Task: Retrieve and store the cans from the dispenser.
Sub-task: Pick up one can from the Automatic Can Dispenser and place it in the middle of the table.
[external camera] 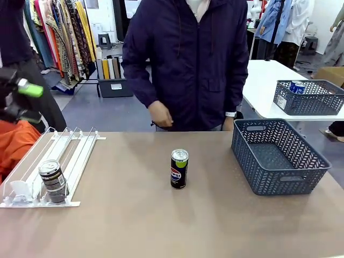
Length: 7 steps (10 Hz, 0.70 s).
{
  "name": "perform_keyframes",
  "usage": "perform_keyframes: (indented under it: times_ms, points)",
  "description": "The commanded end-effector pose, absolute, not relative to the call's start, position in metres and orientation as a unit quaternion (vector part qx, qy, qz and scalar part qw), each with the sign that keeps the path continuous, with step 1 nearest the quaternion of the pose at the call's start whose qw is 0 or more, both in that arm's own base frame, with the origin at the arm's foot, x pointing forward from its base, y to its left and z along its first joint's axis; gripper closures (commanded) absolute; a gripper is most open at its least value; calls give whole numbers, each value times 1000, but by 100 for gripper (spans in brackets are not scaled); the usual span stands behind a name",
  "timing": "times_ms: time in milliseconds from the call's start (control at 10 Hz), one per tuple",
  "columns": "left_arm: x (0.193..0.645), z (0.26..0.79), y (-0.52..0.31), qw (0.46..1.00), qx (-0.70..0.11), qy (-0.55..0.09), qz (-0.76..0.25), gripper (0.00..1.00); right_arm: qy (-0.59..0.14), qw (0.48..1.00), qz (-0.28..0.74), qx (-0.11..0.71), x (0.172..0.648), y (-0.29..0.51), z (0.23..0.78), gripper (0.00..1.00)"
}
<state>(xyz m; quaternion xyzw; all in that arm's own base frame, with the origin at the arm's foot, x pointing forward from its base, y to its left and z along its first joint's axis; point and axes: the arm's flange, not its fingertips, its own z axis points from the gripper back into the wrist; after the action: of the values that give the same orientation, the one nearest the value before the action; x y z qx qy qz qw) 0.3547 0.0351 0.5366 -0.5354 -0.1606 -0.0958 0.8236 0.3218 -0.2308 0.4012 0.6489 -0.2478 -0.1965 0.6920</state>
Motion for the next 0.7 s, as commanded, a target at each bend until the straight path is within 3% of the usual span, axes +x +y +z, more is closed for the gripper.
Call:
perform_keyframes:
  times_ms: [0,600]
  points:
    - [354,561,8,831,-513,-183,-115,0,-241,690,-199,653,321,-231,406,0]
    - [354,561,8,831,-513,-183,-115,0,-241,690,-199,653,321,-231,406,0]
